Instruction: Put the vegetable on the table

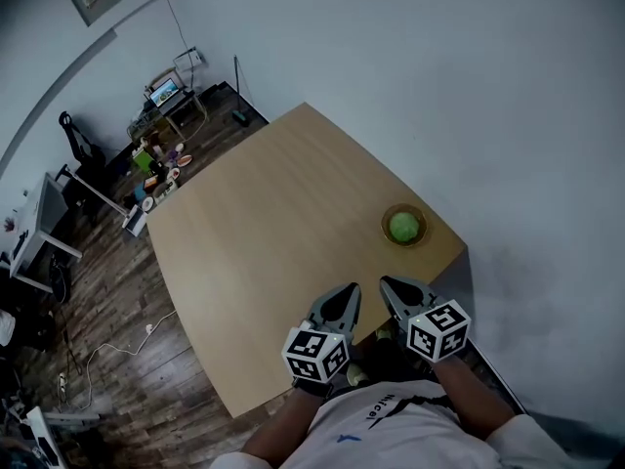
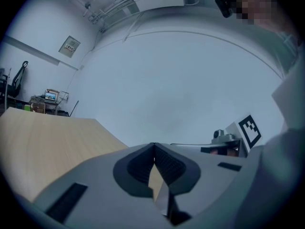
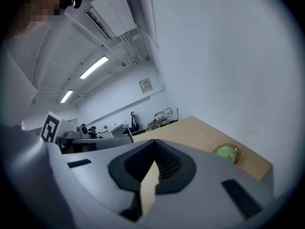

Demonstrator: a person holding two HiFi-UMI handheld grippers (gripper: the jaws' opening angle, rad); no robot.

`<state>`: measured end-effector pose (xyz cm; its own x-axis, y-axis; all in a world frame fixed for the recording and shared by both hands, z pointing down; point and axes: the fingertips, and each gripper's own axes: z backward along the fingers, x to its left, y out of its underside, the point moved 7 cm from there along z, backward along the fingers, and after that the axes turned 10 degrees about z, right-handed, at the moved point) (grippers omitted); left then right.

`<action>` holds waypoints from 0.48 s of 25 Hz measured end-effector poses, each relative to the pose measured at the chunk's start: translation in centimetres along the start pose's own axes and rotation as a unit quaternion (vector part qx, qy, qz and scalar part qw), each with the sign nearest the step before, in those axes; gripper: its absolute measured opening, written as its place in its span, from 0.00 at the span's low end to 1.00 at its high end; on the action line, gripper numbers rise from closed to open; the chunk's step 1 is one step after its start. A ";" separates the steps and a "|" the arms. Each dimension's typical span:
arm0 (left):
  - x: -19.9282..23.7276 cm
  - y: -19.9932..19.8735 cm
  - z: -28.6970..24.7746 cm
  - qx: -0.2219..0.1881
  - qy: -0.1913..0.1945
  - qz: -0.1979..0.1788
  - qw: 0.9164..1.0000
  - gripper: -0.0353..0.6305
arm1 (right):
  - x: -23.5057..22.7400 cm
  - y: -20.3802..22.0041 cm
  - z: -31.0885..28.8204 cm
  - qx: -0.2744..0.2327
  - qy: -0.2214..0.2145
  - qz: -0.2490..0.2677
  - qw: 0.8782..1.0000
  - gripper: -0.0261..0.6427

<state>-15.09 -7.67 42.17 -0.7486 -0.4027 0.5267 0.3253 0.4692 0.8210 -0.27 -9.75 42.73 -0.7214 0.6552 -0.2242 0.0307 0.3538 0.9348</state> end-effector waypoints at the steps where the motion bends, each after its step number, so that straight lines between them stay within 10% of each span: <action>1: -0.1 0.0 0.3 -0.004 -0.001 0.001 1.000 0.07 | 0.4 0.1 0.0 0.002 -0.001 0.004 1.000 0.06; 12: 0.0 -1.2 2.4 -0.025 -0.012 0.000 1.000 0.07 | 2.8 -1.2 -0.6 -0.002 -0.015 0.021 1.000 0.06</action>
<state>-16.87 -6.37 40.71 -0.7618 -0.3845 0.5213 0.3526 0.4290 0.8317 -2.74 -8.71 41.16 -0.6982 0.6896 -0.1921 0.0580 0.3219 0.9450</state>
